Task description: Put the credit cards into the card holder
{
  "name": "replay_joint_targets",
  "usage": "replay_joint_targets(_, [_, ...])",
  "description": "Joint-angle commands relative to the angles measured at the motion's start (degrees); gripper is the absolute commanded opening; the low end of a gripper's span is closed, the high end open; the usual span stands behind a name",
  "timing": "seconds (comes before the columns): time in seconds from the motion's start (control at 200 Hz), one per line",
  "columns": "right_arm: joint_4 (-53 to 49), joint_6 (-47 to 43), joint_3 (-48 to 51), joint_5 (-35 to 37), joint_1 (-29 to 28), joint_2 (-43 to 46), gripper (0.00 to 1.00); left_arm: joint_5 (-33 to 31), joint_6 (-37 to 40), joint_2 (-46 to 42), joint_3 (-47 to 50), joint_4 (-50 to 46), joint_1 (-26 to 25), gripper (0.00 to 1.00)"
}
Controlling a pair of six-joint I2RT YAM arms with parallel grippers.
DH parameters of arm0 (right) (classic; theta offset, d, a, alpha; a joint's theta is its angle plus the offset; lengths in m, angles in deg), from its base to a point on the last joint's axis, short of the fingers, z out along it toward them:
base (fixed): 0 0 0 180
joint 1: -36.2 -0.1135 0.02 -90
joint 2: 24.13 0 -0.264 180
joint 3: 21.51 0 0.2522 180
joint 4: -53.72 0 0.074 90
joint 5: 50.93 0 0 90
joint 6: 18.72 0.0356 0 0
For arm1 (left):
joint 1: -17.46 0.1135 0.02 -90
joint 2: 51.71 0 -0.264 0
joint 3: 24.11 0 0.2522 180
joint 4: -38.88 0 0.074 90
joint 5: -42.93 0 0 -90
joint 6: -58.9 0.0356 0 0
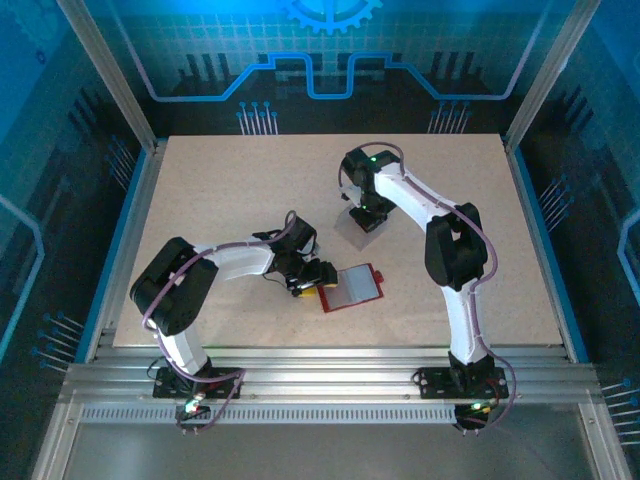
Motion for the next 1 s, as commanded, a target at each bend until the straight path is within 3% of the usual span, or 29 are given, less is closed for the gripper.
replay_joint_targets(0.0, [-0.5, 0.2, -0.8, 0.2, 0.7, 1.0, 0.00, -1.1, 0.4, 1.9, 0.2, 0.9, 0.4, 0.67])
replay_joint_targets(0.995, [0.0, 1.9, 1.1, 3.1, -1.1, 8.8, 0.00, -1.5, 0.4, 0.1, 0.4, 0.3, 0.4, 0.67])
